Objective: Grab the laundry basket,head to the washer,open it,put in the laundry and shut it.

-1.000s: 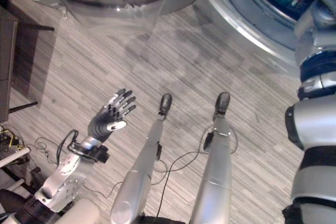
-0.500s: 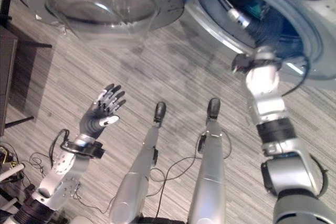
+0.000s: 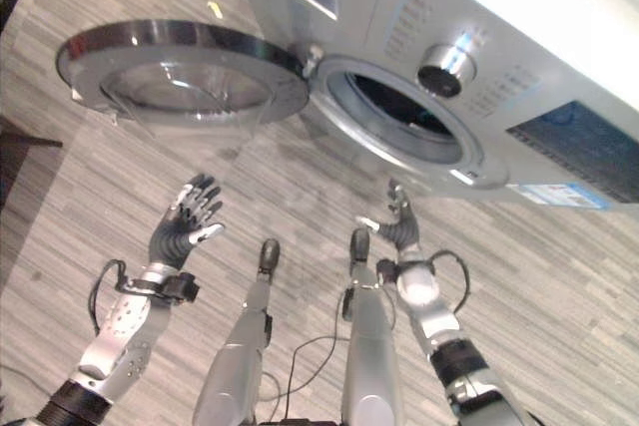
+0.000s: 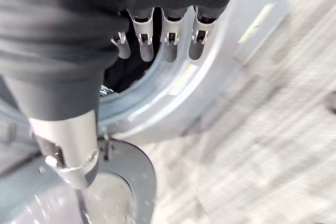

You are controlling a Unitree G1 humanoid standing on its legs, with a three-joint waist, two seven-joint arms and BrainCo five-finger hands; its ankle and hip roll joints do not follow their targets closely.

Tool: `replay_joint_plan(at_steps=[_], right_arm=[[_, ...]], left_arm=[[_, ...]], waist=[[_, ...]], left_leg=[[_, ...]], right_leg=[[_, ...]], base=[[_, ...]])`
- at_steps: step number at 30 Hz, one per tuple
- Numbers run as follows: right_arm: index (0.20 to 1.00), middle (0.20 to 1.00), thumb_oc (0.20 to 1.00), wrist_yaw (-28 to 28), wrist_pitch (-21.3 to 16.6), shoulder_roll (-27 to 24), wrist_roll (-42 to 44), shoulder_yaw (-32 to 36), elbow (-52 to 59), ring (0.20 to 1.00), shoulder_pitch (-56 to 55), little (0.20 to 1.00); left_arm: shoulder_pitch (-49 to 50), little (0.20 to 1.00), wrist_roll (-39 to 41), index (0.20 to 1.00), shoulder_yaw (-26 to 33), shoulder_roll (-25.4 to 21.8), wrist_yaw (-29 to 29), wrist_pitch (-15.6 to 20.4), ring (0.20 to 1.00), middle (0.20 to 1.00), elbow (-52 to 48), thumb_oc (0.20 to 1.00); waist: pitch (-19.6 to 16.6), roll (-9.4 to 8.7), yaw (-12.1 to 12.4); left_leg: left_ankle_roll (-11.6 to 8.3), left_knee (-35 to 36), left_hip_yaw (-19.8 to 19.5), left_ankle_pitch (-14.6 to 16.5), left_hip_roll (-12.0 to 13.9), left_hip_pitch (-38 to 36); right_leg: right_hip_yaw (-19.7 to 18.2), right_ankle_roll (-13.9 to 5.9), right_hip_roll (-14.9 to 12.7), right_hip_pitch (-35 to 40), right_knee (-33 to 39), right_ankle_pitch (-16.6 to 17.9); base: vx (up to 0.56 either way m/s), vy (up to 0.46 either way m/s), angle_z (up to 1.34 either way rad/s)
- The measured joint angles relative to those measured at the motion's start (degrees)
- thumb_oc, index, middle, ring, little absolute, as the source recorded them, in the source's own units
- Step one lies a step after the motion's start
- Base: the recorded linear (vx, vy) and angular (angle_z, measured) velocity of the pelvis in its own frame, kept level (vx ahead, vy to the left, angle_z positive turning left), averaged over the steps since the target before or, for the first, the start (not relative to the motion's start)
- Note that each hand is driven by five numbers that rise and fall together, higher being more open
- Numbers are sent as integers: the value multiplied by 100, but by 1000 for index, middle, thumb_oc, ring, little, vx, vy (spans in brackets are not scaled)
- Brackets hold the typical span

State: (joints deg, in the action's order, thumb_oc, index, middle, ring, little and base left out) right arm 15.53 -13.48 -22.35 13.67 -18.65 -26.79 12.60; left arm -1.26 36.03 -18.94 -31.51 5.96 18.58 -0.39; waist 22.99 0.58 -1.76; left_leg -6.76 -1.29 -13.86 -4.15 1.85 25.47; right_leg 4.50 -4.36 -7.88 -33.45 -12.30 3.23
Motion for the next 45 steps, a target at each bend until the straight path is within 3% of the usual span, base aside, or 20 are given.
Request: replay_joint_plan(at_steps=[2, 6, 11, 12, 14, 16, 17, 18, 19, 22, 23, 26, 30, 33, 34, 35, 37, 38, 42, 45], right_arm=[[1000, 1000, 1000, -212, 90, 190, -27, 41, -591, 1000, -233, 1000], [1000, 1000, 1000, -378, 272, 258, -27, 80, -907, 1000, -745, 1000], [1000, 1000, 1000, -471, 456, 688, -163, 493, -1925, 1000, -961, 1000], [1000, 1000, 1000, -535, 538, 738, -245, 533, -2133, 1000, -1117, 1000], [1000, 1000, 1000, -554, 550, 856, -373, 692, -2627, 1000, -1210, 1000], [1000, 1000, 1000, -548, 708, 874, -505, 699, -2961, 1000, -1275, 1000], [1000, 1000, 1000, -548, 793, 870, -532, 713, -3214, 1000, -1272, 1000], [1000, 1000, 1000, -541, 842, 838, -533, 769, -3442, 1000, -1216, 1000], [1000, 1000, 1000, -546, 857, 837, -530, 820, -3514, 1000, -1163, 1000], [1000, 1000, 1000, -549, 898, 782, -665, 885, -3532, 1000, -1279, 1000], [1000, 1000, 1000, -559, 891, 779, -691, 914, -3536, 1000, -1316, 1000], [1000, 1000, 1000, -580, 926, 944, -691, 950, -4105, 1000, -1048, 1000], [1000, 1000, 1000, -608, 975, 1088, -706, 895, -4223, 1000, -1024, 1000], [1000, 1000, 1000, -606, 1018, 1129, -807, 759, -4237, 1000, -1044, 1000], [1000, 1000, 1000, -614, 1049, 1128, -939, 657, -4310, 1000, -1020, 1000], [1000, 1000, 1000, -610, 1080, 1108, -987, 659, -4420, 1000, -1008, 1000], [1000, 1000, 1000, -612, 1126, 1110, -1137, 661, -4402, 1000, -1079, 1000], [1000, 1000, 1000, -616, 1126, 1050, -1148, 692, -4400, 1000, -1268, 1000], [1000, 1000, 1000, -637, 1126, 890, -1193, 630, -4385, 1000, -1492, 1000], [1000, 1000, 1000, -706, 1130, 816, -1388, 596, -4406, 1000, -1813, 1000]], left_arm=[[42, 1000, -203, 1000, -18, -29, -3, -32, 1000, 1000, 234, 1000], [197, 1000, -469, 1000, -25, -30, 2, -42, 1000, 1000, 479, 1000], [223, 1000, -934, 1000, -29, 76, 14, -160, 1000, 1000, 1102, 1000], [409, 1000, -1130, 1000, -14, 106, 37, -171, 1000, 1000, 1324, 1000], [525, 1000, -1374, 1000, 135, 192, 47, -177, 1000, 1000, 1633, 1000], [781, 1000, -1494, 1000, 250, 279, 116, -279, 1000, 1000, 1821, 1000], [883, 1000, -1577, 1000, 327, 318, 127, -321, 1000, 1000, 1898, 1000], [1077, 1000, -1642, 1000, 379, 340, 115, -405, 1000, 1000, 1954, 1000], [1153, 1000, -1691, 1000, 439, 403, 105, -444, 1000, 1000, 2003, 1000], [1563, 1000, -1742, 1000, 718, 500, 54, -520, 1000, 1000, 1846, 1000], [1640, 1000, -1744, 1000, 737, 467, 47, -529, 1000, 1000, 1810, 1000], [1640, 1000, -1913, 1000, 913, 577, 47, -699, 1000, 1000, 1928, 1000], [1653, 1000, -2083, 1000, 970, 700, 95, -797, 1000, 1000, 2025, 1000], [1692, 1000, -2139, 1000, 1171, 880, 200, -819, 1000, 1000, 2041, 1000], [1651, 1000, -2273, 1000, 1254, 887, 324, -830, 1000, 1000, 2072, 1000], [1604, 1000, -2365, 1000, 1371, 1013, 418, -847, 1000, 1000, 2165, 1000], [1597, 1000, -2474, 1000, 1511, 1034, 549, -850, 1000, 1000, 2188, 1000], [1525, 1000, -2708, 1000, 1549, 1038, 698, -854, 1000, 1000, 2226, 1000], [1351, 1000, -3393, 1000, 1661, 963, 1020, -937, 1000, 1000, 2307, 1000], [929, 1000, -4103, 1000, 1941, 694, 1429, -1064, 1000, 1000, 2510, 1000]], waist=[[-85, -165, -2], [-254, -301, -78], [-451, -330, -162], [-699, -307, -170], [-770, -340, -179], [-987, -286, -178], [-1024, -202, -158], [-1107, 8, -142], [-1099, 128, -123], [-1464, 350, 18], [-1647, 306, 116], [-1754, 196, 400], [-1937, 64, 540], [-2035, -14, 588], [-2119, -110, 745], [-2130, 8, 809], [-2168, 32, 823], [-2258, 96, 821], [-2275, 178, 798], [-2260, 141, 744]], left_leg=[[103, -455, 72, 329, -117, -361], [277, -728, 235, 561, -341, -805], [586, -1279, 465, 874, -689, -998], [758, -1348, 609, 1019, -799, -1033], [949, -1498, 768, 1140, -904, -1197], [1054, -1557, 904, 1217, -904, -1279], [1042, -1608, 1027, 1205, -858, -1373], [1228, -1468, 1206, 1204, -710, -1466], [1267, -1301, 1292, 1112, -603, -1630], [1204, -642, 1458, 797, -427, -2012], [1224, -465, 1543, 736, -423, -2023], [1166, -23, 1848, 377, -382, -2250], [1054, 149, 1983, 273, -315, -2209], [909, 240, 2094, 155, -225, -2181], [740, 338, 2287, 35, -110, -2145], [630, 358, 2285, -33, 57, -2147], [606, 359, 2183, -62, 283, -2162], [411, 399, 2104, -192, 484, -2181], [280, 420, 2048, -273, 668, -2141], [253, 461, 1931, -285, 689, -2159]], right_leg=[[-54, -50, -65, 595, 133, 1], [-200, -182, -257, 1171, 277, -6], [-373, -369, -542, 1629, 466, 97], [-421, -352, -695, 1709, 586, 107], [-294, -235, -847, 1915, 659, 209], [-230, -274, -901, 1958, 594, 382], [-32, -279, -820, 1942, 582, 762], [296, -248, -681, 1947, 694, 1354], [395, -286, -608, 1918, 212, 1041], [641, -282, -462, 1795, -1627, -167], [657, -321, -481, 1836, -1721, -373], [778, -634, -659, 2591, -1611, -783], [830, -687, -639, 3160, -812, -1055], [800, -585, -641, 3151, -564, -1231], [1056, -302, -585, 3198, -129, -1472], [1271, -215, -429, 3275, 80, -1383], [1408, -104, -170, 3420, 432, -1172], [1435, -3, 83, 3519, 597, -1136], [1528, 96, 342, 3606, 845, -1084], [1636, 96, 382, 3752, 1011, -1062]], base=[[86, 269, -11], [47, 181, -10], [57, 223, -13], [42, 208, -41], [-3, 264, -36], [-71, 210, -41], [-106, 271, -76], [-81, 206, -80], [-74, 133, -64], [-28, 20, -48], [-92, -40, -64], [-100, -71, -48], [-112, -143, -25], [-138, -268, -28], [-70, -214, -54], [-58, -148, -59], [-83, -196, -12], [-72, -154, 11], [-33, -95, 5], [10, -35, 18]])
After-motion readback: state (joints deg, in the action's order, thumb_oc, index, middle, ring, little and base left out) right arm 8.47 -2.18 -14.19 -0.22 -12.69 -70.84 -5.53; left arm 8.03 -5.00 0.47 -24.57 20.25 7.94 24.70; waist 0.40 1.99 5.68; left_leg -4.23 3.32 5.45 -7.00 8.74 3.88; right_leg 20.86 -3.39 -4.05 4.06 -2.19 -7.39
